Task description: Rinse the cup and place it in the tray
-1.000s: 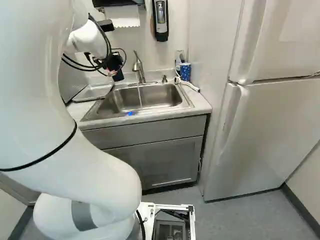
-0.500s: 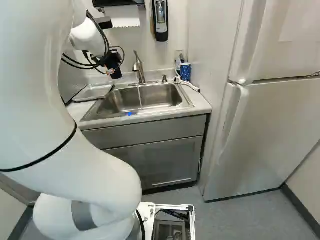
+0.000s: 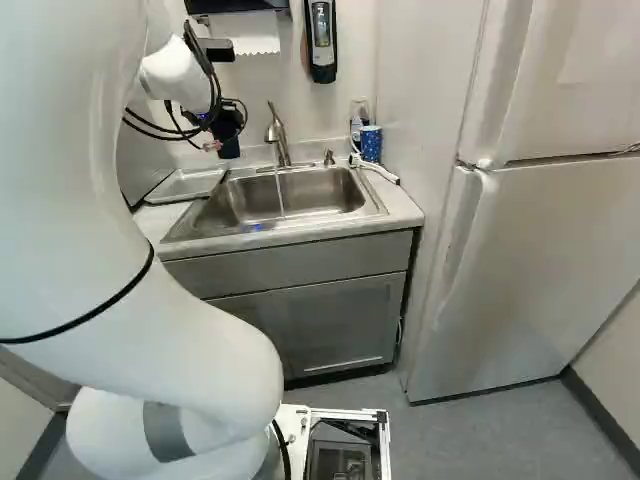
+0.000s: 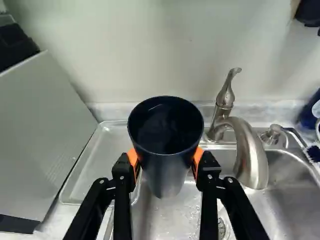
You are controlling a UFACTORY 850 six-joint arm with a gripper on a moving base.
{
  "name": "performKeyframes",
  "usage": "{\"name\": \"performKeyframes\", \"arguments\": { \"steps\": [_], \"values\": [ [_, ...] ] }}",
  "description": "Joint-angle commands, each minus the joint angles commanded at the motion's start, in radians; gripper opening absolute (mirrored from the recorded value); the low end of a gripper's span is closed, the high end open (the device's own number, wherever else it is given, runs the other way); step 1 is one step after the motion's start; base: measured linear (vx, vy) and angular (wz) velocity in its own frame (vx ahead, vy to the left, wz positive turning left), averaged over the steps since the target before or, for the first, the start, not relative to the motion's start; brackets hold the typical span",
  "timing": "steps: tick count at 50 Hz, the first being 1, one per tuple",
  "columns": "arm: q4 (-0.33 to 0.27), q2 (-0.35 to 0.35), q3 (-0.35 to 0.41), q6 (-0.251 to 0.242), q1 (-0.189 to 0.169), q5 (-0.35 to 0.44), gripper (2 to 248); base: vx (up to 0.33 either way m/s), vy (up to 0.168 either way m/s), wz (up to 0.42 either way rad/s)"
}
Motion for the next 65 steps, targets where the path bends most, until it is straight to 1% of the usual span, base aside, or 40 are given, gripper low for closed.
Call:
{"name": "performKeyframes", "arguments": {
  "steps": [65],
  "values": [
    [0.0, 0.0, 0.0, 0.683, 0.0, 0.0, 122, 0.0, 0.0, 0.0]
  ]
}}
